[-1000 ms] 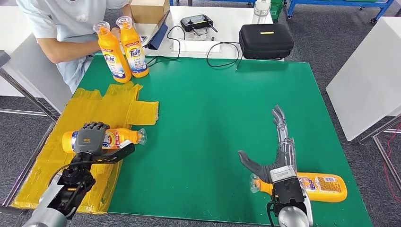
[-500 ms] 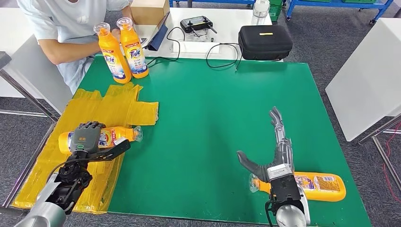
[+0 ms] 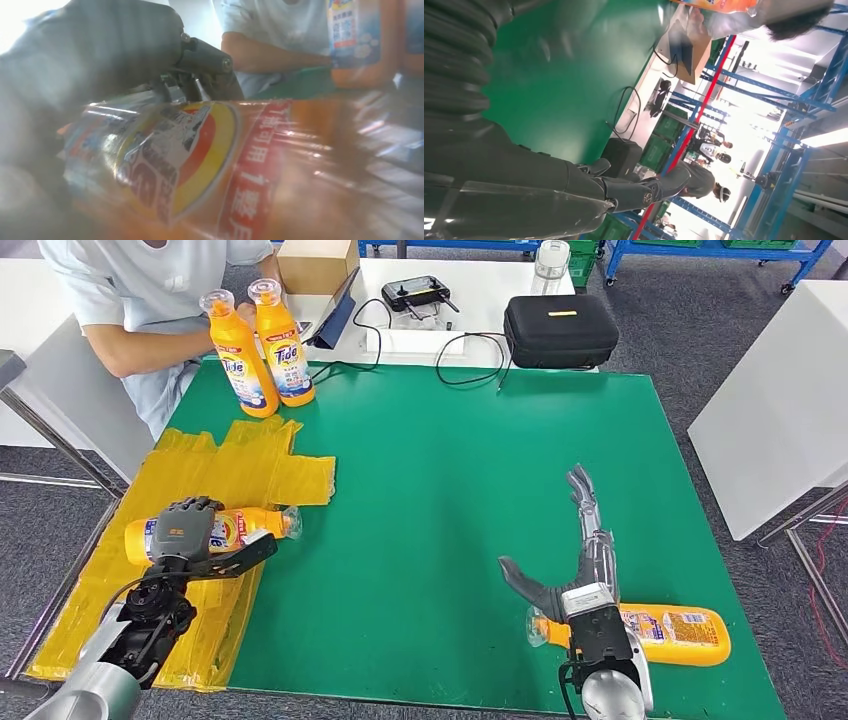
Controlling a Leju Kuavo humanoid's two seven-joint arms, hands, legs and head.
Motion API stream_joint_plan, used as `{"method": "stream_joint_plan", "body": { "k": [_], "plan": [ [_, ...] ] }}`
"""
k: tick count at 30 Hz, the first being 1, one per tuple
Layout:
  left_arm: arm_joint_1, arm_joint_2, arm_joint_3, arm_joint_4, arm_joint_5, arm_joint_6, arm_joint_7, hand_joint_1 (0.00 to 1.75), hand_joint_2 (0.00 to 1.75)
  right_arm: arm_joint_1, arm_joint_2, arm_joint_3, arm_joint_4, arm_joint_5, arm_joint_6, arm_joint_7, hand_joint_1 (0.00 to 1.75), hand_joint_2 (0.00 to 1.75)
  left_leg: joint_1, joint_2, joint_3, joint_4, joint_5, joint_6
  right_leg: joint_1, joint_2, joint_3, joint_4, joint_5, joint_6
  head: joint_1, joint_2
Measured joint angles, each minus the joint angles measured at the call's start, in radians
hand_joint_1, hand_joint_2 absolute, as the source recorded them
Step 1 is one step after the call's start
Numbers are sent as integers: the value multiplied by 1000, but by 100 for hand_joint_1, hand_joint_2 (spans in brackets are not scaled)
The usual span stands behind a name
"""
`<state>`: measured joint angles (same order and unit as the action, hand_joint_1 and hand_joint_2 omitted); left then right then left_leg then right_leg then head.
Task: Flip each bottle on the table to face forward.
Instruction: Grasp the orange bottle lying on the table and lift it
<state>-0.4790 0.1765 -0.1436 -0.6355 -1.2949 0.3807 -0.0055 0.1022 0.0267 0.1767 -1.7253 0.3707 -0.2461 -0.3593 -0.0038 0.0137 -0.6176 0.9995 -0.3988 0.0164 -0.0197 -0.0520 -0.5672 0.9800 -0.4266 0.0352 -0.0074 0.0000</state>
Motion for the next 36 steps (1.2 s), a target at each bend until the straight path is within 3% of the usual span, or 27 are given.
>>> {"method": "stream_joint_plan", "body": {
  "k": [3,24,36],
  "plan": [
    [-7,-3,0,18,-7,-37,3,0,175,-8,1,4,7,7,2,2,0,175,0,0,2,0,0,0,0,0,2,0,0,0,0,0],
    [-28,-9,-1,32,76,-160,-67,0,175,-47,8,7,48,16,10,8,0,175,0,-1,8,0,-1,0,-1,0,8,0,-1,0,0,0],
    [36,-1,-45,-142,168,-225,-96,0,175,-44,10,6,56,11,11,5,0,175,0,-1,5,0,0,0,-1,-1,5,0,-1,0,0,0]
  ]
}}
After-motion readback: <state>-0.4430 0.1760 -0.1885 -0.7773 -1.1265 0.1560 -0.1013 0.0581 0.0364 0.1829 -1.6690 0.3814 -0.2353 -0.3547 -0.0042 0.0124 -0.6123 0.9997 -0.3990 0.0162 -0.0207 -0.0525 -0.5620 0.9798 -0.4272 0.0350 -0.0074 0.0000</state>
